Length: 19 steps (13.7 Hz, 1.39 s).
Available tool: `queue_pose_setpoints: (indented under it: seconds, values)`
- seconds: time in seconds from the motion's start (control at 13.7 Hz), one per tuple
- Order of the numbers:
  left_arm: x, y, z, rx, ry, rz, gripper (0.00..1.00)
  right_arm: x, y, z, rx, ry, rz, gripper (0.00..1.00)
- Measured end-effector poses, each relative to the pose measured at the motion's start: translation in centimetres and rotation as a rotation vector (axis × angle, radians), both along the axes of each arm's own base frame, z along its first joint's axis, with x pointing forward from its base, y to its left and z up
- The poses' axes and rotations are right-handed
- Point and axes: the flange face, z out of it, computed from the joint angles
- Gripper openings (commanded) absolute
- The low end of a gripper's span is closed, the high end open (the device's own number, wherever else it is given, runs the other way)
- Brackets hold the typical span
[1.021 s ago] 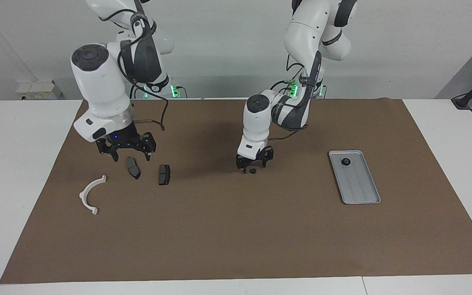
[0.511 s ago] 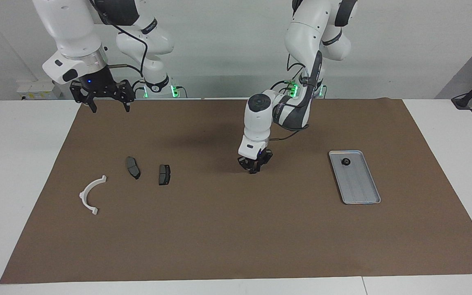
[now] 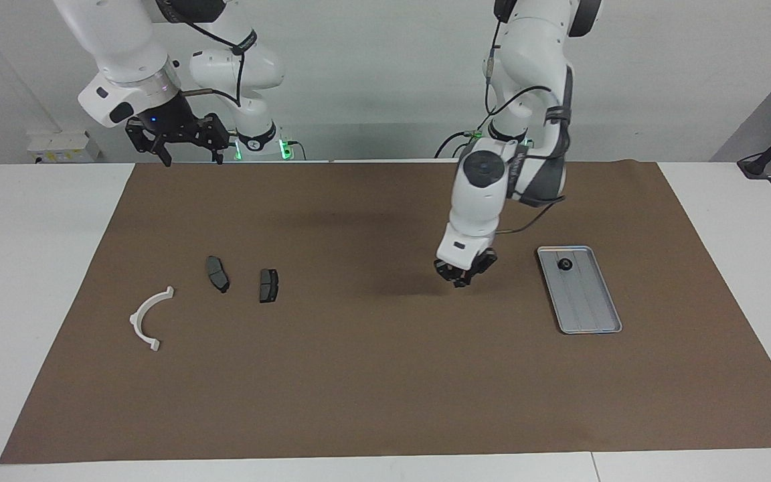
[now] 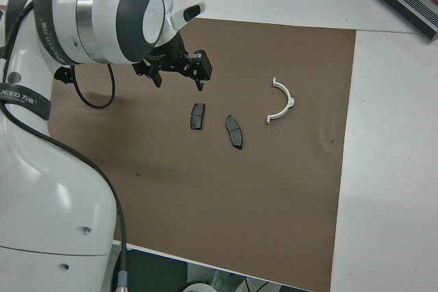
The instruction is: Pick bearing gear from pile to tray
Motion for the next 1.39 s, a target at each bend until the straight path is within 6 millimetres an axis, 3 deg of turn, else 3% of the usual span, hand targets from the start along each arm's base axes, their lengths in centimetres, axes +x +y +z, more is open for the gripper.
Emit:
queue_pose_setpoints:
  seconds: [0.15,0.22,0.36,0.44,0.51,0.8,0.95,1.39]
  values:
    - [0.8,9.6,5.3,-0.027,0.038,-0.096,0.0,0.0,0.0,0.0,0.0,0.001,0.0,1.0]
    - [1.1,14.2,6.7,-0.035,0.039,-0.142,0.0,0.0,0.0,0.0,0.0,0.001,-0.001,1.0]
    - [1.5,21.3,6.5,-0.044,0.031,-0.212,0.0,0.0,0.0,0.0,0.0,0.001,-0.001,1.0]
    - [1.7,23.4,5.2,-0.046,0.02,-0.23,0.0,0.0,0.0,0.0,-0.003,0.0,-0.001,1.0]
    - [1.8,24.4,3.2,-0.043,-0.005,-0.239,0.0,0.0,-0.1,0.1,-0.008,-0.002,-0.002,1.0]
    - [1.8,24.0,-5.0,-0.032,-0.051,-0.248,0.0,0.3,-0.8,0.3,-0.014,-0.028,-0.015,1.0]
    - [1.8,24.1,-6.5,-0.03,-0.055,-0.253,0.0,0.4,-1.1,0.4,-0.017,-0.034,-0.019,1.0]
    - [1.4,24.3,-8.7,-0.023,-0.08,-0.253,0.0,0.9,-1.1,-0.5,-0.021,-0.02,-0.019,1.0]
